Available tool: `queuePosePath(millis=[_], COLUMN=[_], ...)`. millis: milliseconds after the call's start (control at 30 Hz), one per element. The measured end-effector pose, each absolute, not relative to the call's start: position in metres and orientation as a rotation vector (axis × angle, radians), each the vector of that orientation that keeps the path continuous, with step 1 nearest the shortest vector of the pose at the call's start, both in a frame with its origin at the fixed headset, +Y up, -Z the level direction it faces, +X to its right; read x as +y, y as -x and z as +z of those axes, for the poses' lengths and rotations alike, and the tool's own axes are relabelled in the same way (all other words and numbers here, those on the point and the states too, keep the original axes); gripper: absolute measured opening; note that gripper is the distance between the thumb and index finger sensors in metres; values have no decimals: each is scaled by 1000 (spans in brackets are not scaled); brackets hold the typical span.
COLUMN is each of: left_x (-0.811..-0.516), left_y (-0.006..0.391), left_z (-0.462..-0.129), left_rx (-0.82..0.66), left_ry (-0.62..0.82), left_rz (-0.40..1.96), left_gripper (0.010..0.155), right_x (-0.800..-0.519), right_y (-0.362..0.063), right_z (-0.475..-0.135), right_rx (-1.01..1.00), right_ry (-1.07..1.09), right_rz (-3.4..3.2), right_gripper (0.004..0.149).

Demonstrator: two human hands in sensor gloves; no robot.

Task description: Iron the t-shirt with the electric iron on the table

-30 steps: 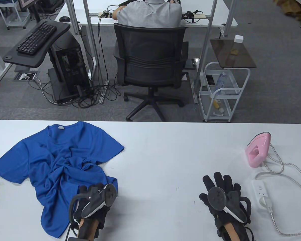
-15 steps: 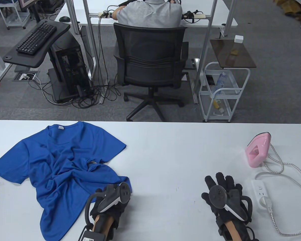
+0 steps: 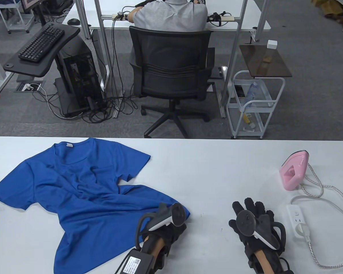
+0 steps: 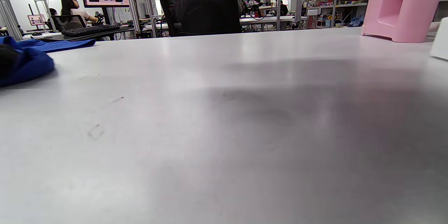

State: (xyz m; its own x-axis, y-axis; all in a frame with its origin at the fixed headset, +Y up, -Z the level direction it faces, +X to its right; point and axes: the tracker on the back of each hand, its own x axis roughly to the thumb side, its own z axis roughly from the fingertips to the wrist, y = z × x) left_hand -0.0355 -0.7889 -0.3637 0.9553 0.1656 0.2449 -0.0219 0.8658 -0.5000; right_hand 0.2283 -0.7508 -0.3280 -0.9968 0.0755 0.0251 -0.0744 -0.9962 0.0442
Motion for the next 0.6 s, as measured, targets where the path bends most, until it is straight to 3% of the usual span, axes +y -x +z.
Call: queuePosePath(millis=[300,400,533,600], left_x=[-787,-786,-780,-771], left_y=[-41,-68,-80,-74], left_z=[-364,-359,-349,-346], left_rx=[-491,-539,-629,-646], left_ry=[491,560,588,522], left_rz=[133,205,240,228], left_gripper=[60,61,66,69], right_x=[-753,-755,-756,-757], right_y=[-237,-242,-245,-244], right_z=[-331,-332,-333,-333], right_rx=[95,113,122,119], right_ry=[1,28,38,24], right_rz=[3030,3019,3010,3004], right_gripper=[68,68,67,67])
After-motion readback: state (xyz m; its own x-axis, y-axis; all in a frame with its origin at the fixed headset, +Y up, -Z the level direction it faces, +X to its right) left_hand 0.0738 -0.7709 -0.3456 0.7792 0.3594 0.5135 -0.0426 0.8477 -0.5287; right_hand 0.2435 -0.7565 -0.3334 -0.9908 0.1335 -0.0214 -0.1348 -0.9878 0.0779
